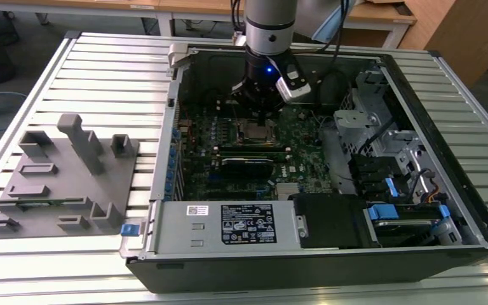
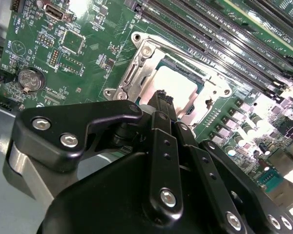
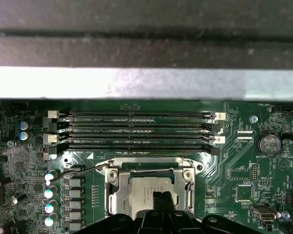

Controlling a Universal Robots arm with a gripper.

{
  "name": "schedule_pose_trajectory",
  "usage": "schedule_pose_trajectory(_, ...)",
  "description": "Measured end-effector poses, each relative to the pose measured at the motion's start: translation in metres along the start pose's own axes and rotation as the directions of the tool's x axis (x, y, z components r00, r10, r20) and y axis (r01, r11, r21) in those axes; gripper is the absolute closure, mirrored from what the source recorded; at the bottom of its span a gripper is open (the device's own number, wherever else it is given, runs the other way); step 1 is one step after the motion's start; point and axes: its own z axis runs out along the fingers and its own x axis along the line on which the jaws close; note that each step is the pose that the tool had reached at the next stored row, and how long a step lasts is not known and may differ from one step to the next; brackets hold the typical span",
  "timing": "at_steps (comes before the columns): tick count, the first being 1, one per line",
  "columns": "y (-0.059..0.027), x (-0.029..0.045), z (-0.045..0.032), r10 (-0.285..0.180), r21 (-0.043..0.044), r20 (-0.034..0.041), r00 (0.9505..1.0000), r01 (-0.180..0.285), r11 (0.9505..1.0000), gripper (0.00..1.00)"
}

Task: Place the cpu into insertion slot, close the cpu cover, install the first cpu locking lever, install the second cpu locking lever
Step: 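Close the cpu cover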

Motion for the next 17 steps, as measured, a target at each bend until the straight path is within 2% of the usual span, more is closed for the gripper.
schedule_pose_trajectory(8,0.0,0.0,0.0,-0.001,0.0001,-0.0055,1.0,0.001,1.0,0.89)
schedule_pose_trajectory(14,0.0,0.0,0.0007,-0.037,-0.0023,-0.0044,0.9993,0.037,0.9993,0.89)
schedule_pose_trajectory(17,0.0,0.0,0.0007,-0.039,-0.0024,-0.0043,0.9992,0.039,0.9992,0.89)
